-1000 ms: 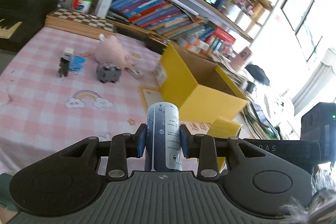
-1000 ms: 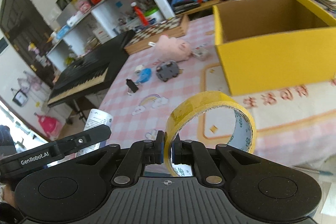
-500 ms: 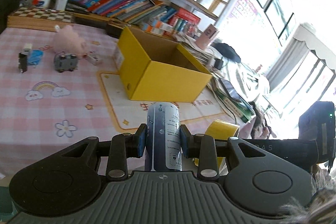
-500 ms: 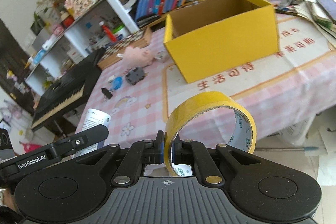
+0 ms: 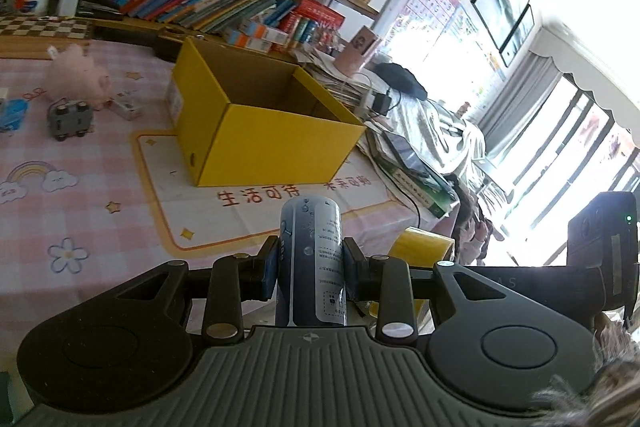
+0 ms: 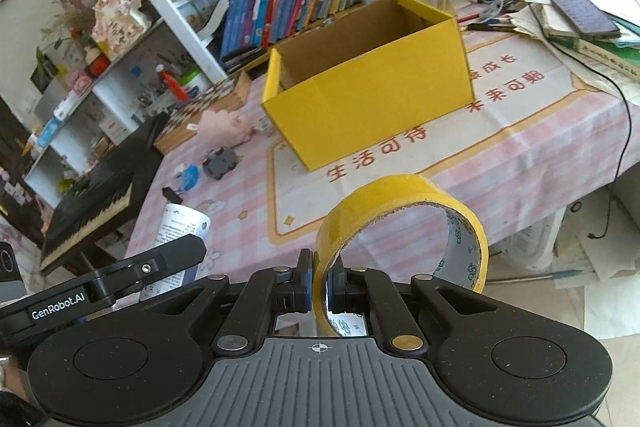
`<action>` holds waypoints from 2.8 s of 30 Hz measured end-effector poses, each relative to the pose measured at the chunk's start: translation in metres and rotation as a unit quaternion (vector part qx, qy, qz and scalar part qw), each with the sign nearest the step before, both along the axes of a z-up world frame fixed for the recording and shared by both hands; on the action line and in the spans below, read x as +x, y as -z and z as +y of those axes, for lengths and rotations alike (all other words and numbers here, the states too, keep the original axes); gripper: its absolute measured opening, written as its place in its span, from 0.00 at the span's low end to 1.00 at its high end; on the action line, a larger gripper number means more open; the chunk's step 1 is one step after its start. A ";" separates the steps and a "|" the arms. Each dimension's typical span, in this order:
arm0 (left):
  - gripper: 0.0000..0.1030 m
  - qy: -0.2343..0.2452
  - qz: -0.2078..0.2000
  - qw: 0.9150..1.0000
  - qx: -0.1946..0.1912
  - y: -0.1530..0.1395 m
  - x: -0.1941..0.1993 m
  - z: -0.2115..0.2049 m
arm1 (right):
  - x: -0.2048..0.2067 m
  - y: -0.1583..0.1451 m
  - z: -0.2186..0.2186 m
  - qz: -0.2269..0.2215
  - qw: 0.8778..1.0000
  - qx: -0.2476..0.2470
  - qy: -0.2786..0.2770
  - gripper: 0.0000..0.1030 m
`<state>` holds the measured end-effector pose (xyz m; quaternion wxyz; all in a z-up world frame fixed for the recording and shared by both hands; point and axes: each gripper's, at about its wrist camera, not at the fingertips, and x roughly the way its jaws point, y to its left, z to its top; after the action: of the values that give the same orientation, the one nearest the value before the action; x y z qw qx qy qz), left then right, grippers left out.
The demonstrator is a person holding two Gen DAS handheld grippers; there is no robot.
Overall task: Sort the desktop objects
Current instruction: 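Lift the spray bottle and tape roll and carry both toward the yellow box, then lower both held items into the yellow box and open both tools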
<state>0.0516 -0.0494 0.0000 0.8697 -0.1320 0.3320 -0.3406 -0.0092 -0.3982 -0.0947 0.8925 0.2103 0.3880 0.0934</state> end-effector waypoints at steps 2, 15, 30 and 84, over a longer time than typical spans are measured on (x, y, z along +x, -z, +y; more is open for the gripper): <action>0.29 0.006 0.000 1.000 0.000 -0.001 0.003 -0.006 | 0.001 0.000 -0.006 0.000 1.000 0.001 0.006 0.07; 0.29 0.019 -0.005 1.000 0.010 -0.006 0.023 -0.040 | 0.023 0.000 -0.036 0.002 1.000 0.013 0.013 0.07; 0.29 0.001 0.001 1.000 0.011 -0.007 0.051 -0.073 | 0.063 0.002 -0.064 0.010 1.000 0.015 -0.015 0.07; 0.29 -0.125 0.006 0.980 0.154 0.001 0.283 -0.164 | 0.362 0.024 -0.010 0.015 0.885 -0.252 -0.391 0.07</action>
<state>0.3346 -0.2133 -0.0012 0.9135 -0.0391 0.3661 -0.1733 0.3533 -0.4078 -0.1186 0.8002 -0.1897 0.4628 0.3309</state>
